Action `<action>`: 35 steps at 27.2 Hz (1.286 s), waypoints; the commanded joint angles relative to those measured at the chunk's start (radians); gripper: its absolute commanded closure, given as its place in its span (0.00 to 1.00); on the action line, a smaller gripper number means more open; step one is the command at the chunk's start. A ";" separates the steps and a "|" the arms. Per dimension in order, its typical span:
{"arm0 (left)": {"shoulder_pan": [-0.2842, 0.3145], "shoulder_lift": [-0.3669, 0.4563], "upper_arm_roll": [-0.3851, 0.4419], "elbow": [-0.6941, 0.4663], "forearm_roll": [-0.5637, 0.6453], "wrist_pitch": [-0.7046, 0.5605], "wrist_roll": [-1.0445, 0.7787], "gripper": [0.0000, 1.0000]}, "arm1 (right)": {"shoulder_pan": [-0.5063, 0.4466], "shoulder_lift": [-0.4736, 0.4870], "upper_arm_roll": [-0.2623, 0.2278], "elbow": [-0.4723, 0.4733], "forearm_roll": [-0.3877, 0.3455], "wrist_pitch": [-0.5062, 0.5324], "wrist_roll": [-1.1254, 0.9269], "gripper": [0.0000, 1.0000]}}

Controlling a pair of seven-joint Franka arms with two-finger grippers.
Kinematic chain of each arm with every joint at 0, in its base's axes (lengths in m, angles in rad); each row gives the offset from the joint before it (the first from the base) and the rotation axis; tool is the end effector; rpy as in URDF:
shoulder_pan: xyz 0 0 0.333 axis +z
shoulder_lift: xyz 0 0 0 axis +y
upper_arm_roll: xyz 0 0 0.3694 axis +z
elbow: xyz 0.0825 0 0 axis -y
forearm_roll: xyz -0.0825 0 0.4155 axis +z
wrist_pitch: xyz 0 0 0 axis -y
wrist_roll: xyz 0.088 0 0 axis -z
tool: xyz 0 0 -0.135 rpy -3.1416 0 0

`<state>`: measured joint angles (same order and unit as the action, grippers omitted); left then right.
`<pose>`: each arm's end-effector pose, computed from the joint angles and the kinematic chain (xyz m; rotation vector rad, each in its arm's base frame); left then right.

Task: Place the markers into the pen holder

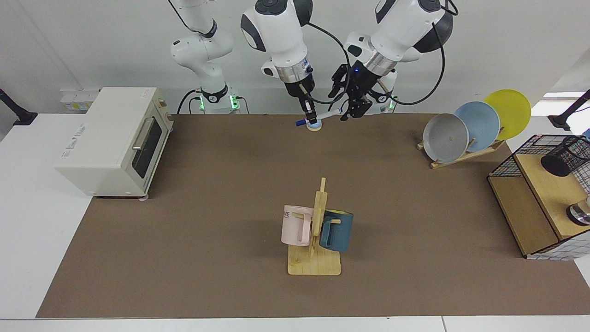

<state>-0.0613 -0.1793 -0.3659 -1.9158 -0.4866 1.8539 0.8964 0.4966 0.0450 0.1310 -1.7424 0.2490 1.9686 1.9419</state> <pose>0.4720 -0.2846 0.6022 2.2663 -1.5657 0.2800 0.5010 0.3891 0.5758 -2.2173 1.8504 0.2658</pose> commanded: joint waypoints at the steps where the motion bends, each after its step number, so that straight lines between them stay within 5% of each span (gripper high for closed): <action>1: -0.005 -0.006 -0.031 -0.045 -0.017 0.093 -0.043 0.17 | -0.001 0.015 -0.001 0.021 0.015 -0.004 0.023 1.00; 21: -0.020 0.026 -0.050 -0.039 0.008 0.163 -0.037 0.27 | -0.001 0.013 -0.001 0.021 0.015 -0.016 0.022 1.00; 27: -0.029 0.026 -0.050 -0.039 0.048 0.154 -0.042 0.42 | -0.003 0.013 -0.001 0.021 0.015 -0.016 0.020 1.00; 35: -0.029 0.026 -0.050 -0.039 0.074 0.133 -0.037 0.52 | -0.007 0.013 -0.001 0.021 0.015 -0.016 0.019 1.00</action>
<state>-0.0745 -0.1475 -0.4239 -1.9434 -0.4422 1.9875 0.8605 0.4952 0.0480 0.1287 -1.7412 0.2492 1.9661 1.9419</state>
